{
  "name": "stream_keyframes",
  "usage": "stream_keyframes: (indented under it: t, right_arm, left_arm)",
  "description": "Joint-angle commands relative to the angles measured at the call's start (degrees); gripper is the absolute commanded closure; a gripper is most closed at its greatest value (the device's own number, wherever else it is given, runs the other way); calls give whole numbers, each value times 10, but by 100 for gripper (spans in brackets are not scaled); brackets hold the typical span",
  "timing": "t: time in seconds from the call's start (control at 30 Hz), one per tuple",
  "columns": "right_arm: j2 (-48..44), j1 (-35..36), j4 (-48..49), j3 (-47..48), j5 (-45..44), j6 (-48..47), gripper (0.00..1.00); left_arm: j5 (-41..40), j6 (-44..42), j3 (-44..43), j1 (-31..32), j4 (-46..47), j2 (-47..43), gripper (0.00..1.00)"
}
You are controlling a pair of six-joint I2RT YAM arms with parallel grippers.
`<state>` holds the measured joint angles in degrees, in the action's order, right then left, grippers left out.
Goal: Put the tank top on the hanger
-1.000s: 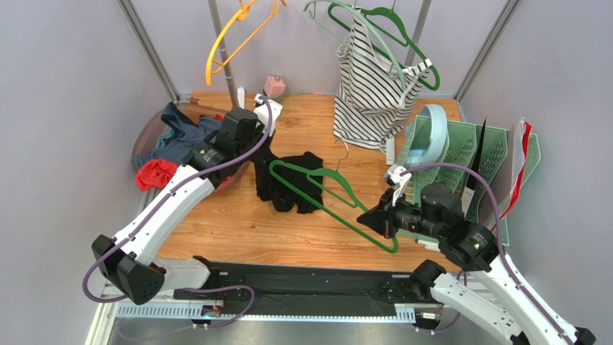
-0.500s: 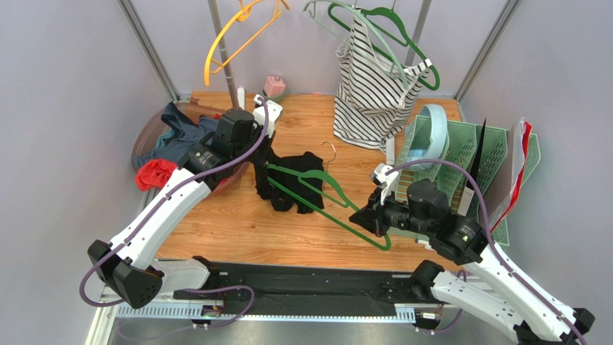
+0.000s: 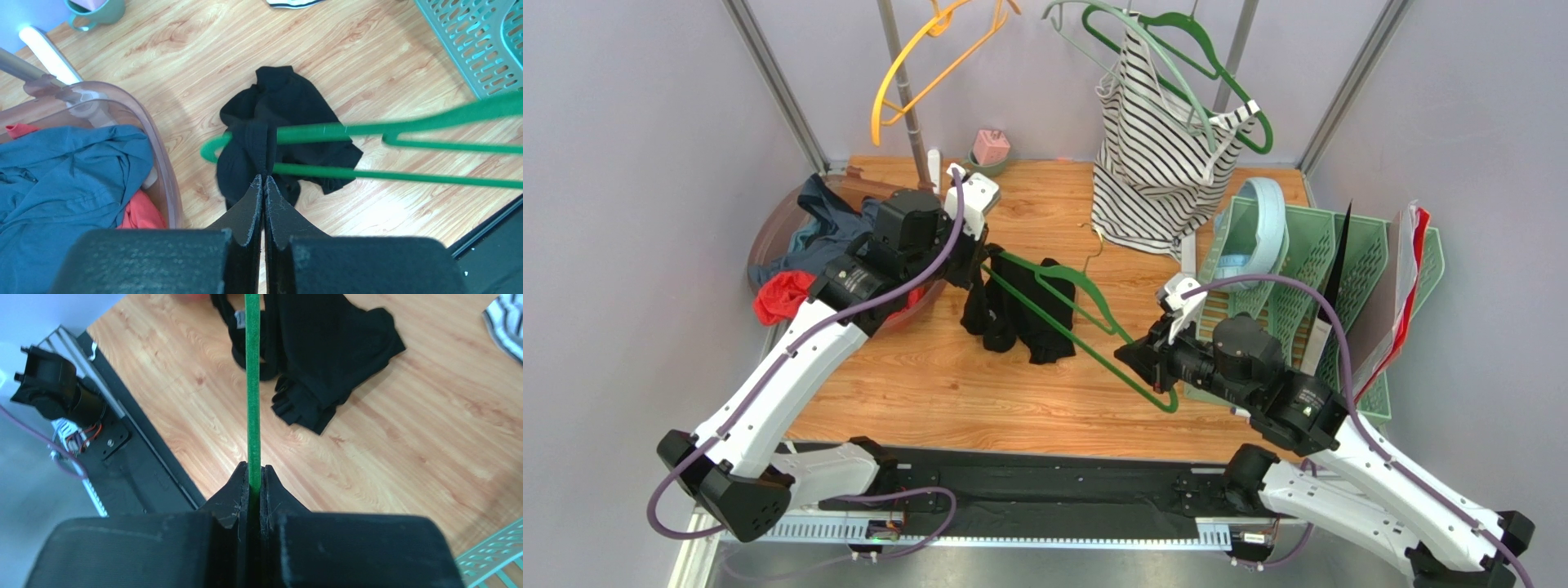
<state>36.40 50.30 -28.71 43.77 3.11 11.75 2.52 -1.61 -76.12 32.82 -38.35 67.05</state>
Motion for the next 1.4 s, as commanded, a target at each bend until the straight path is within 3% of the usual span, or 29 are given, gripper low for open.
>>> stream_keyframes:
  t: [0.0, 0.37, 0.6, 0.77, 0.93, 1.1, 1.2, 1.23, 1.33, 1.37]
  right_arm:
    - [-20, 2, 59, 6, -80, 1, 100]
    - [-5, 5, 124, -17, -9, 10, 100]
    - [0, 9, 124, -22, -10, 11, 100]
    - [3, 10, 126, -21, -8, 12, 100]
    - [4, 10, 124, -21, -9, 12, 100]
    - [-3, 13, 119, -18, -11, 13, 100]
    - [-12, 12, 112, -16, -13, 11, 100]
    - [-15, 13, 110, -14, -11, 9, 100]
    - [-15, 13, 102, -10, 3, 6, 100]
    - [-12, 13, 100, -7, 9, 3, 100]
  left_arm:
    - [19, 6, -3, -7, 12, -22, 100]
    - [102, 13, 0, -9, 64, -23, 100]
    - [172, 29, 28, -10, 111, -45, 100]
    - [175, 28, 40, -10, 128, -57, 100]
    - [248, 34, 66, -9, 165, -83, 100]
    - [223, 20, 61, -9, 129, -74, 100]
    - [201, 3, 48, -9, 104, -68, 55]
    - [195, -1, 48, -9, 104, -71, 28]
    - [169, -14, 58, -10, 109, -94, 7]
    - [166, -25, 61, -9, 109, -100, 6]
